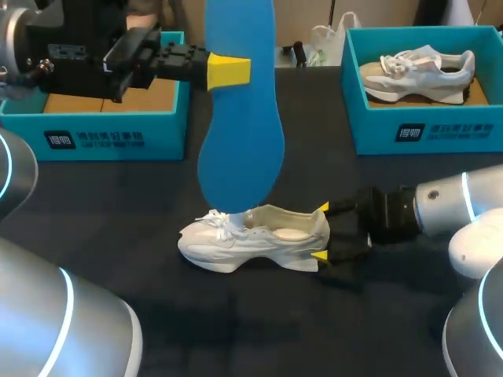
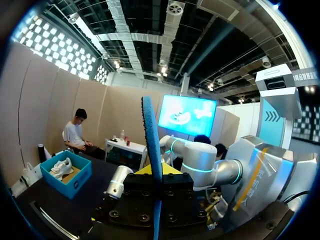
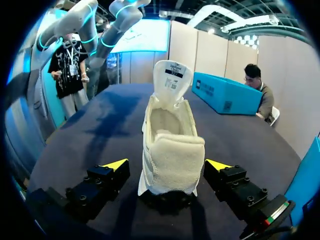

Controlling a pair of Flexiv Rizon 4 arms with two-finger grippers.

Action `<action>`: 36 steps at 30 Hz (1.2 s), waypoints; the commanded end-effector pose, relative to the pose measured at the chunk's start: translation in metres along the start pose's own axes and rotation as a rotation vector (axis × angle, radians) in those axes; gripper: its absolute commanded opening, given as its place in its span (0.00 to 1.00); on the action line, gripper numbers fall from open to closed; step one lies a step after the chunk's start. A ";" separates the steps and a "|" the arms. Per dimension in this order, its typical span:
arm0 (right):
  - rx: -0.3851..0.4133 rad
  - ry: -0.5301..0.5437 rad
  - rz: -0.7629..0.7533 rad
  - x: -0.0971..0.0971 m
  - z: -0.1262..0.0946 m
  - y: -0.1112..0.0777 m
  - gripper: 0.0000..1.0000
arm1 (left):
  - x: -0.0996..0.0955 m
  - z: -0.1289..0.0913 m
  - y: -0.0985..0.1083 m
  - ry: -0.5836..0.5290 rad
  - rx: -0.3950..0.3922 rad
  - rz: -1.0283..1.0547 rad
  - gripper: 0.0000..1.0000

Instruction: Take the shoe out of the shoebox, open the shoe tongue, remove and reinsert the insole, then place the shoe into the shoebox

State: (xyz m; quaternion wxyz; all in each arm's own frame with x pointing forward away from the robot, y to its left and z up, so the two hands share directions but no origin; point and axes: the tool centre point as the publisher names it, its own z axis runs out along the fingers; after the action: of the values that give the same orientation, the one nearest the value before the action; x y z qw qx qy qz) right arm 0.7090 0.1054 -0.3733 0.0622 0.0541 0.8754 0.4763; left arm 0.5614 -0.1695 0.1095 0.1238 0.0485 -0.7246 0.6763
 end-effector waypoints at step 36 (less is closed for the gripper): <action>1.007 0.073 0.036 0.004 -0.023 0.061 1.00 | -0.001 0.001 -0.001 0.002 -0.004 0.000 0.00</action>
State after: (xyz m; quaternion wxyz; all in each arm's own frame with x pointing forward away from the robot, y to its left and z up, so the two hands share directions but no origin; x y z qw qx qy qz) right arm 0.7040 0.1134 -0.3102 -0.0035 0.0748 0.9787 0.1912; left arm 0.5617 -0.1696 0.1103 0.1240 0.0482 -0.7249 0.6759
